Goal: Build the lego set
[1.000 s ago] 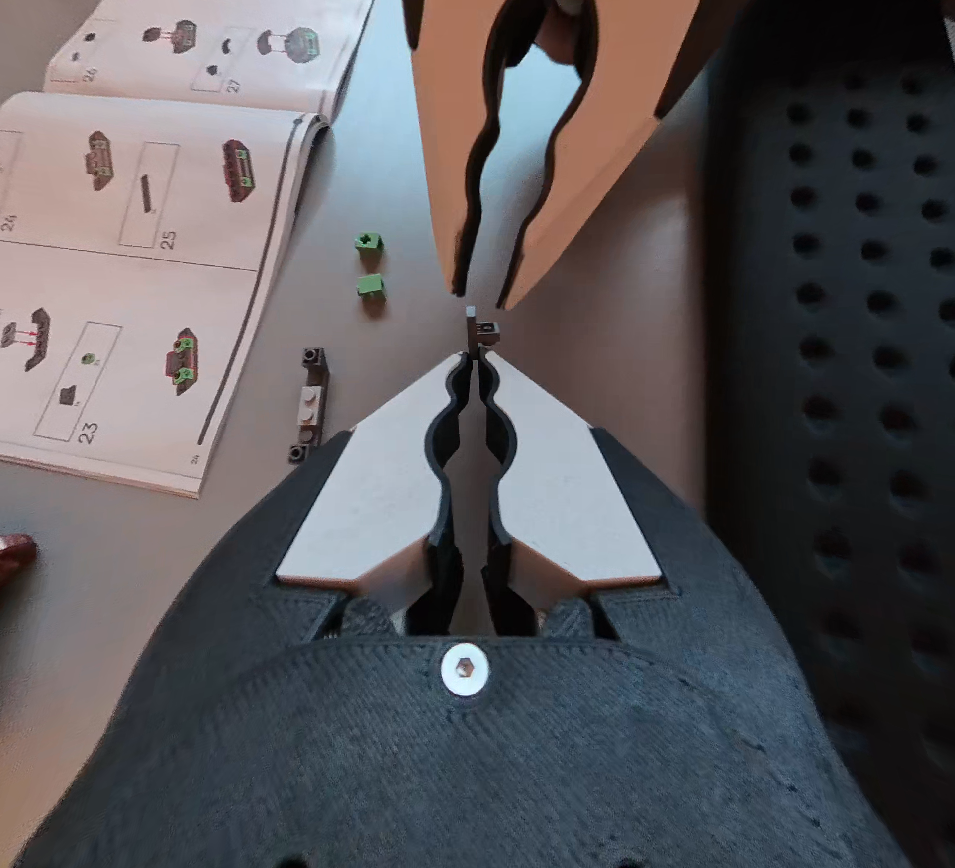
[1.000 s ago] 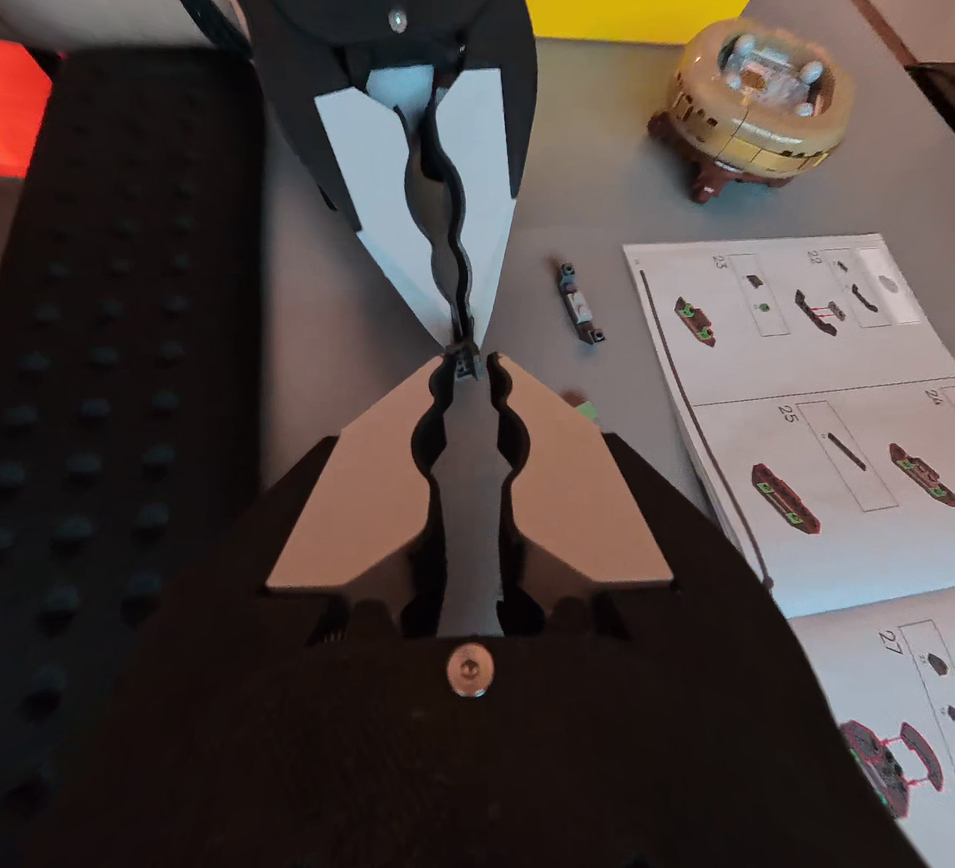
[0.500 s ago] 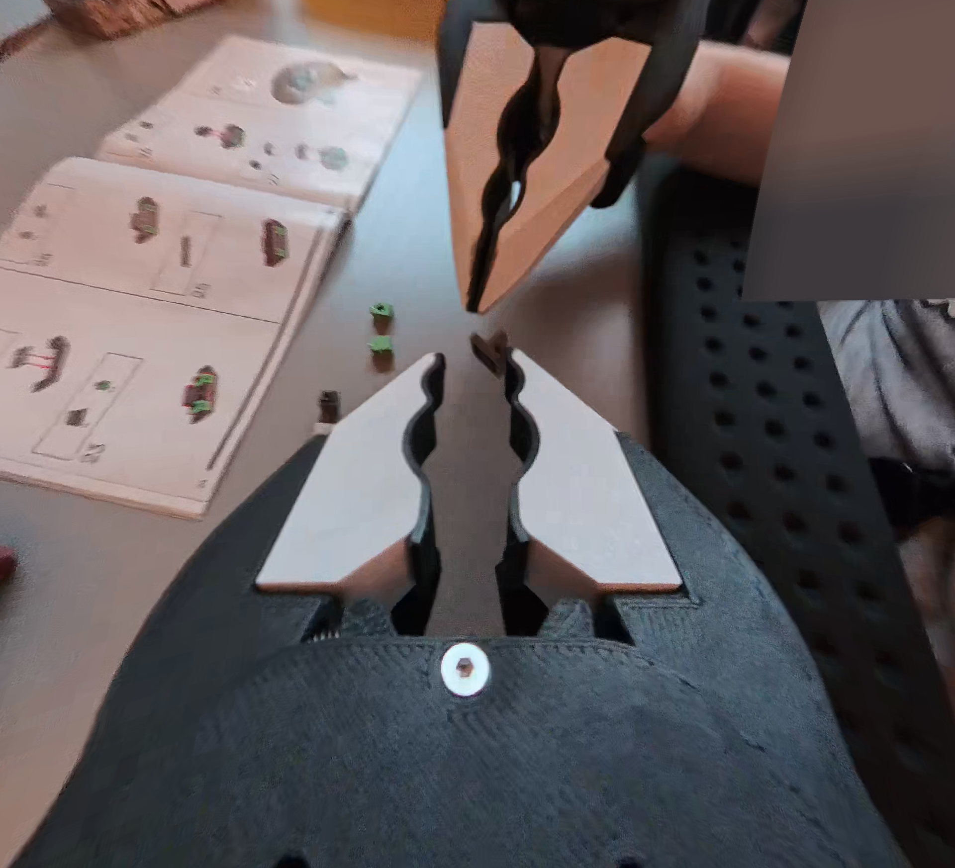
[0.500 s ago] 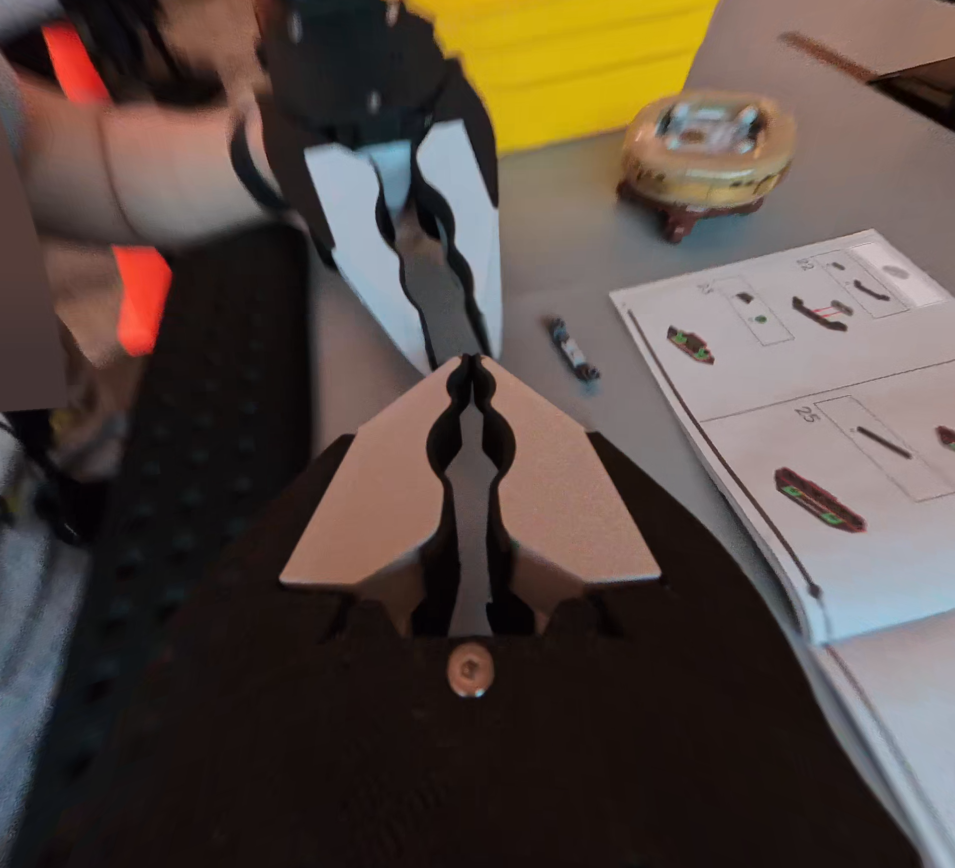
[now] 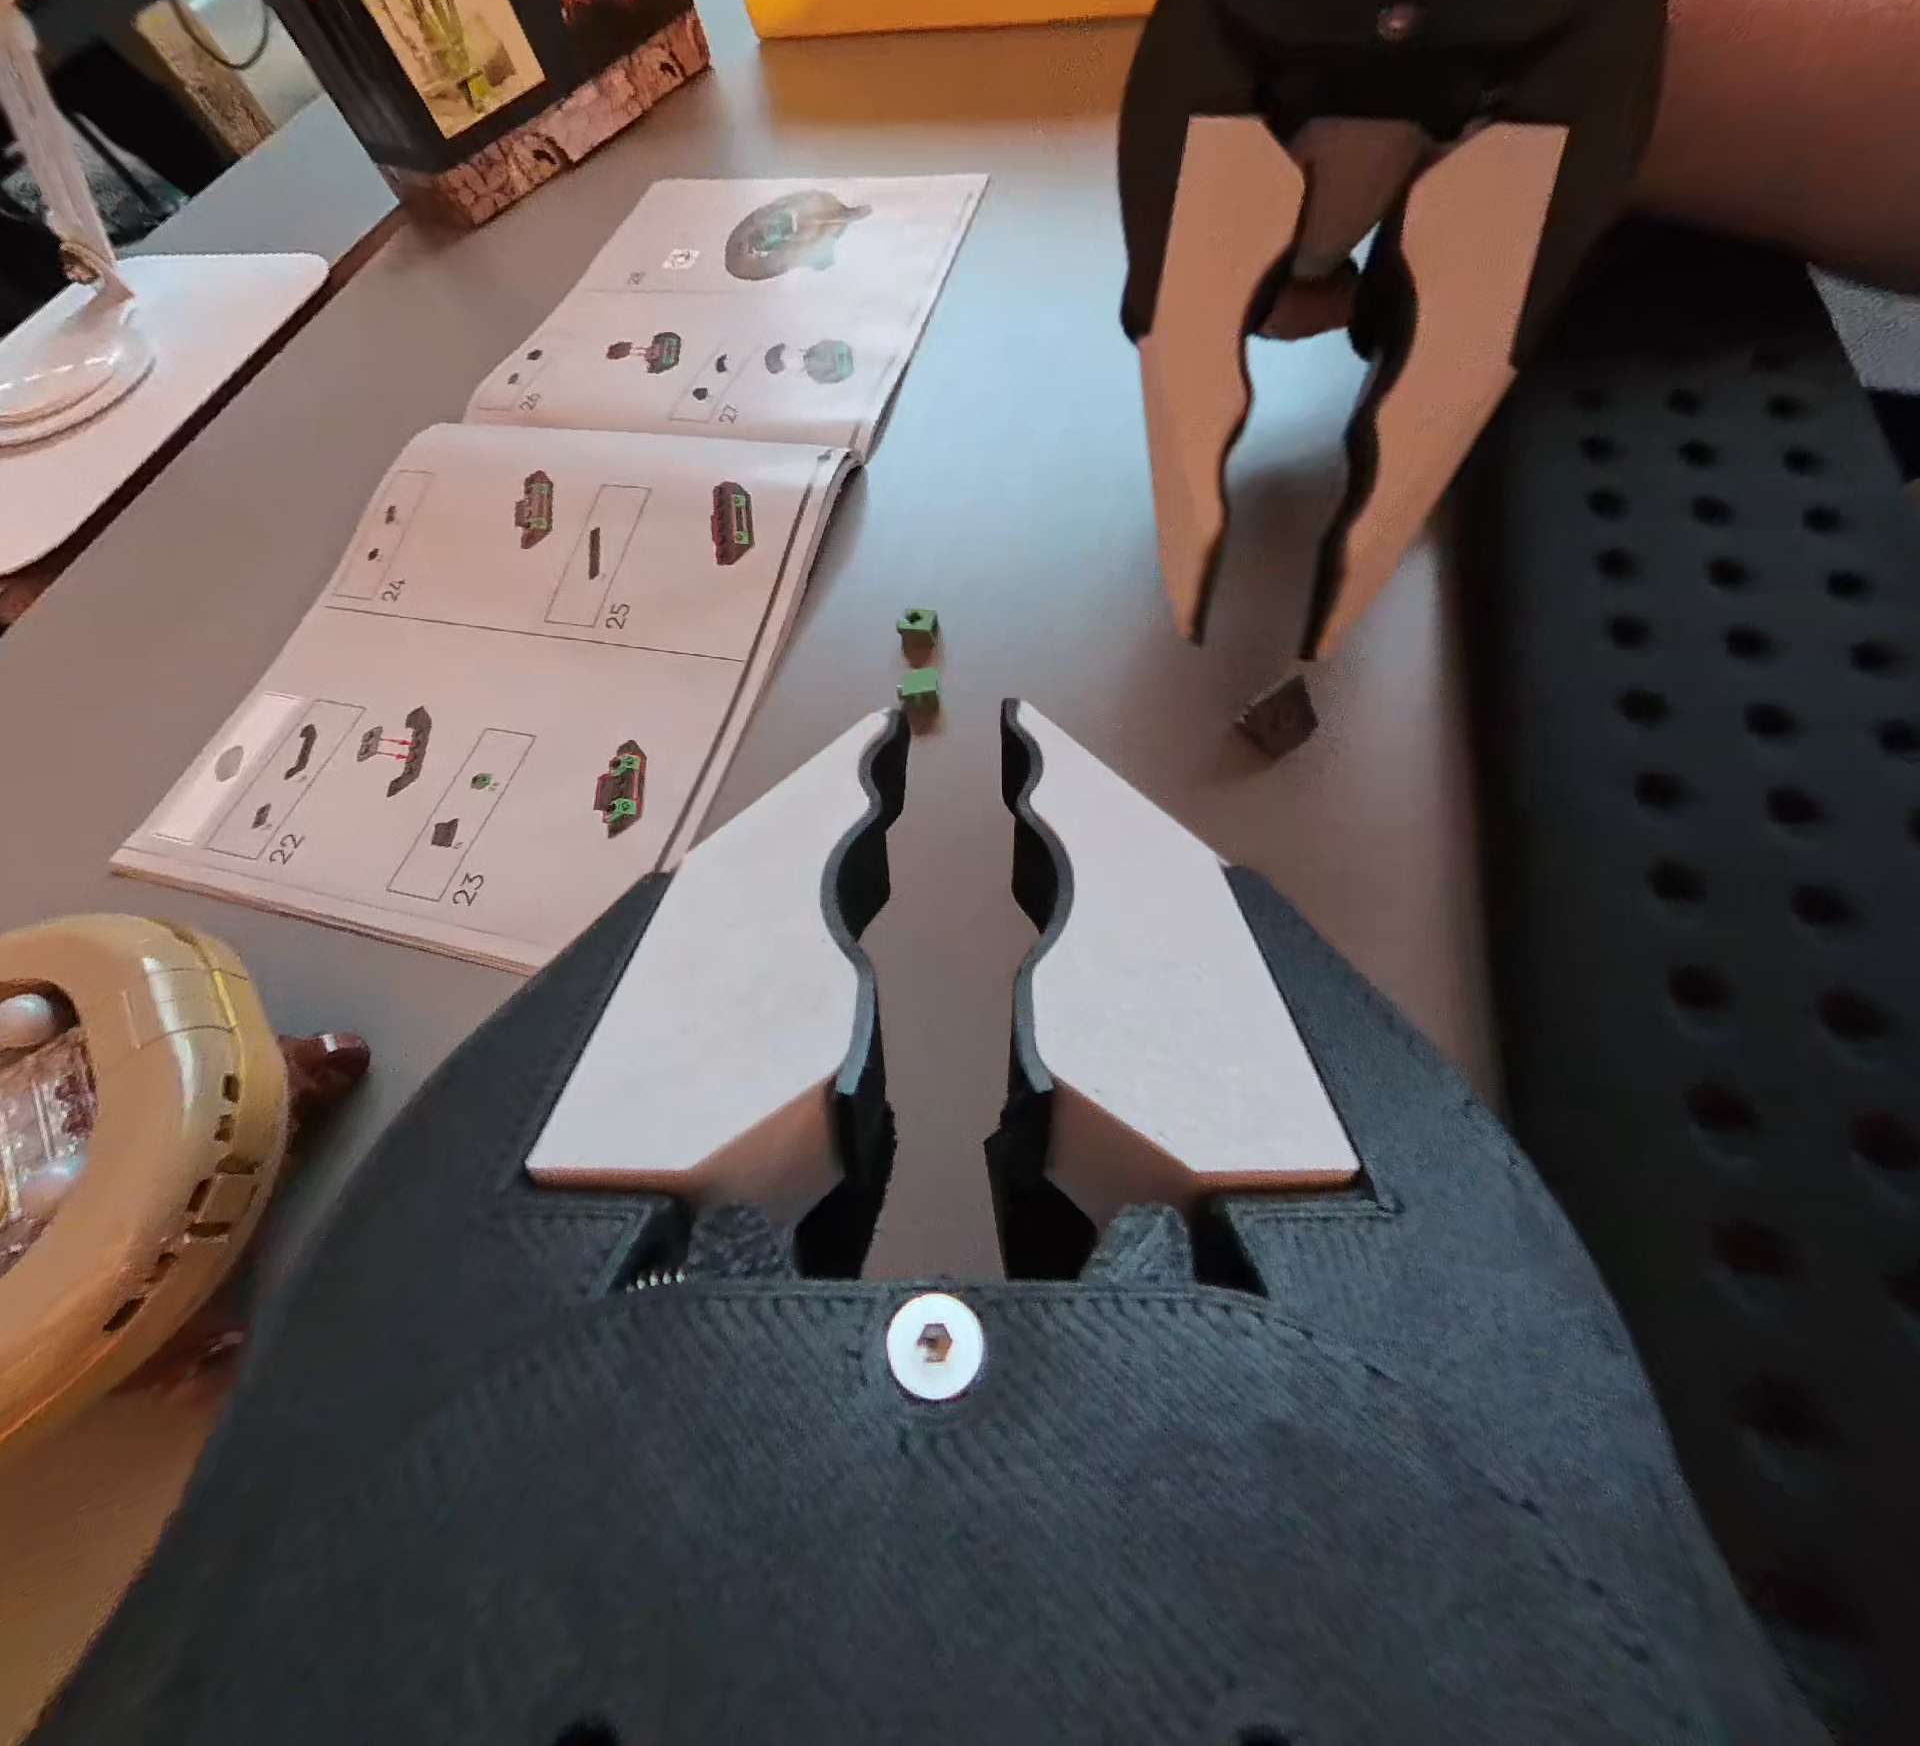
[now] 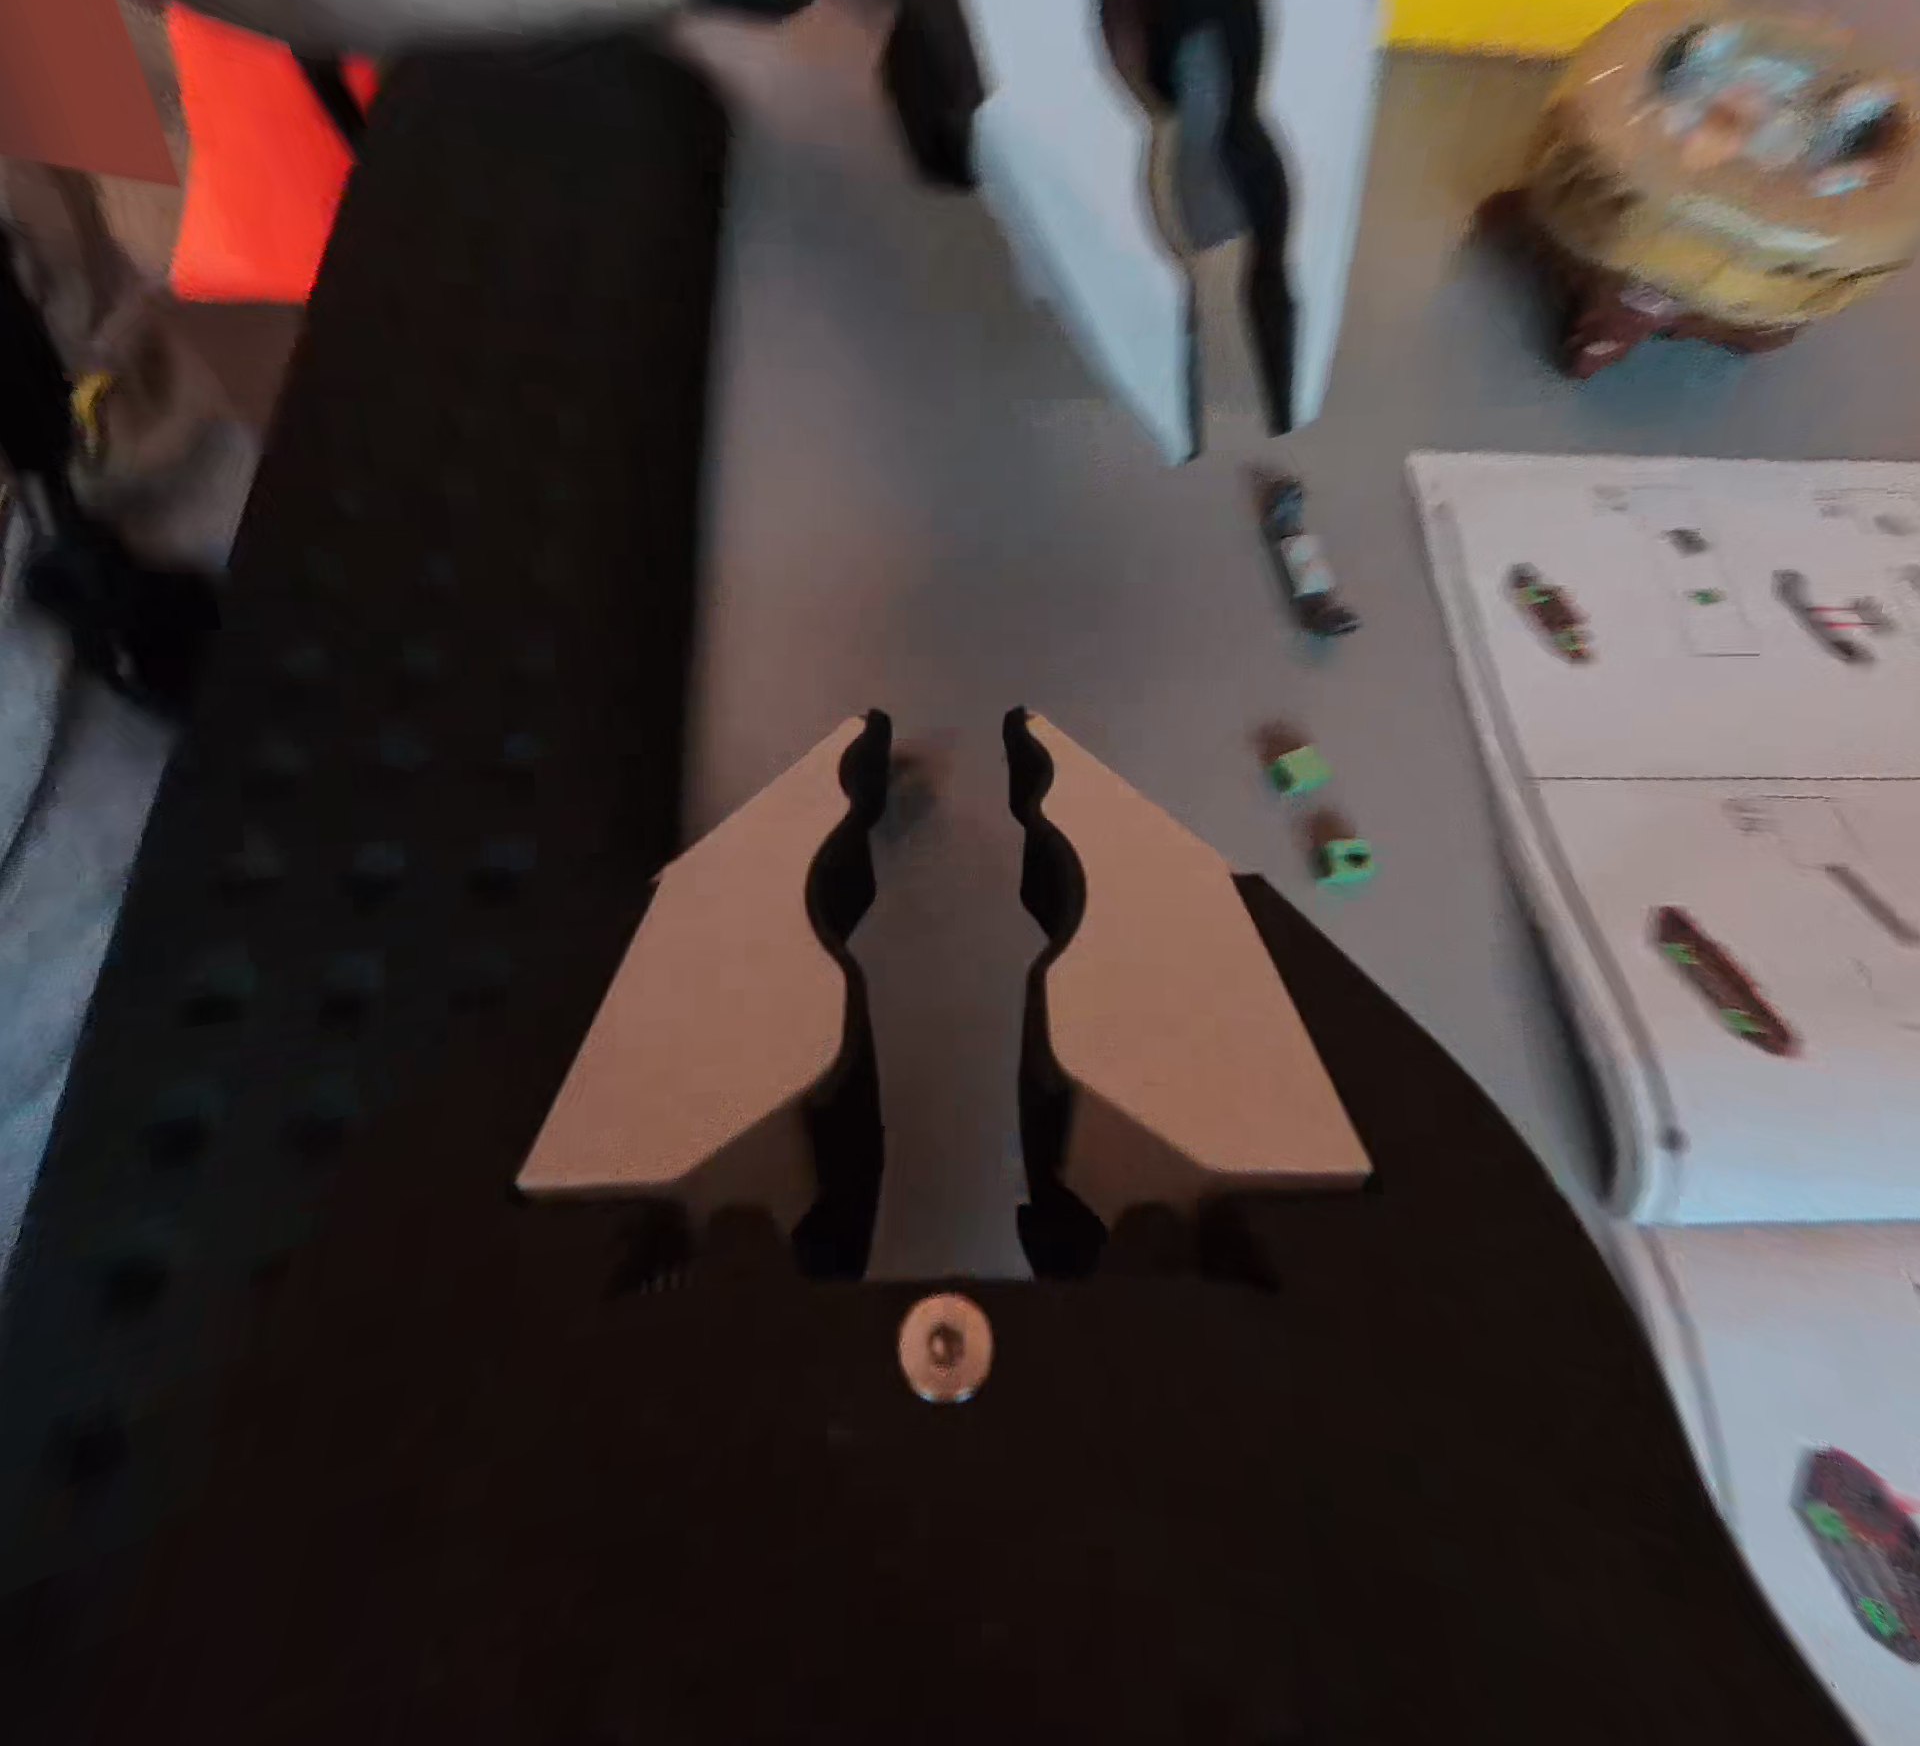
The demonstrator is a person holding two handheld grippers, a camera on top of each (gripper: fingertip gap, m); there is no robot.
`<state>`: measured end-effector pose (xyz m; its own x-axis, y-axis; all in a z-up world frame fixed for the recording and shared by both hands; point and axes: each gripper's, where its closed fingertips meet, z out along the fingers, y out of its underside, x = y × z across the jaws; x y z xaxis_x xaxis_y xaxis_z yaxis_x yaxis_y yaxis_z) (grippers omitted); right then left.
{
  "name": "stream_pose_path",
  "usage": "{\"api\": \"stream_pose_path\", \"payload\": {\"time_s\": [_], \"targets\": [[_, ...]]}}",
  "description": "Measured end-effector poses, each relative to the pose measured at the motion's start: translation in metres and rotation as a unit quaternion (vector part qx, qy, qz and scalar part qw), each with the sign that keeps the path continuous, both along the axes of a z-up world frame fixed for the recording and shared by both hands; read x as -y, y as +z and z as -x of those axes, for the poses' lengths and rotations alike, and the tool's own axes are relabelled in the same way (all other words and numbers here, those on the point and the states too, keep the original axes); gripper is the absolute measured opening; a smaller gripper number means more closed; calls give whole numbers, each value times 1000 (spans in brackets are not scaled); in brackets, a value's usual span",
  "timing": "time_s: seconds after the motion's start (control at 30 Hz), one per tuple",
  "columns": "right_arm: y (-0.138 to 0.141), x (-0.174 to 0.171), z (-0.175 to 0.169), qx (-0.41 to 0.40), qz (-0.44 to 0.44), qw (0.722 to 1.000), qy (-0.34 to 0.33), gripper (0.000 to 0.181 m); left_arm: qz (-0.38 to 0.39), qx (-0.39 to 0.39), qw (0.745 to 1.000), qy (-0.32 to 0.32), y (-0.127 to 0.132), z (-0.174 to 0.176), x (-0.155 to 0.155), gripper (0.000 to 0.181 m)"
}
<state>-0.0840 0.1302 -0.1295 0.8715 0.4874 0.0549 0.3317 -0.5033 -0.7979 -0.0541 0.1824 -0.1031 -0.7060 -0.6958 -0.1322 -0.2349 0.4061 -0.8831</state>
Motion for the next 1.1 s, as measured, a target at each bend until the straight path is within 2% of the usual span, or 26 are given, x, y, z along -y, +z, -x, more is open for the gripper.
{"api": "stream_pose_path", "payload": {"time_s": [0.07, 0.2, 0.27, 0.37, 0.4, 0.47, 0.53, 0.6, 0.67, 0.73, 0.8, 0.9, 1.0, 1.1], "targets": [[-15, 10, 9, 0, 29, 999, 13, 22, -15, 2, 1000, -10, -3, 3, 5, 16], [-25, 10, 7, -2, 40, 999, -20, 23, -29, 4, 999, -25, -6, 8, 17, 16], [-27, 8, 5, 1, 46, 999, -28, 10, -30, 5, 999, -31, -7, 9, 21, 15], [-25, 8, 10, 0, 50, 999, -18, 7, -15, -5, 999, -34, -7, 10, 23, 13], [-21, 6, 7, 27, 32, 999, -22, 6, -4, -11, 999, -36, -7, 10, 24, 16], [3, 0, 1, 113, -61, 992, -19, 4, 31, -31, 998, -49, -4, 14, 28, 21], [36, -3, 2, 212, -170, 962, -3, 4, 84, -55, 992, -82, 4, 22, 37, 26], [63, -4, 11, 261, -253, 931, 12, 4, 150, -50, 981, -114, 22, 29, 45, 37], [76, -5, 19, 250, -287, 925, 22, 4, 207, -19, 968, -138, 44, 34, 50, 36], [85, -7, 23, 233, -310, 922, 22, 4, 229, -4, 958, -170, 54, 45, 54, 24], [96, -7, 26, 213, -334, 918, 20, 4, 236, -7, 953, -190, 58, 51, 57, 24], [109, -4, 35, 200, -373, 906, 33, 4, 307, -32, 924, -226, 75, 62, 58, 26], [108, -4, 37, 210, -376, 902, 43, 4, 375, -58, 895, -234, 87, 60, 51, 26], [99, -4, 43, 178, -353, 917, 60, 4, 381, -58, 890, -242, 88, 63, 49, 27]]}}
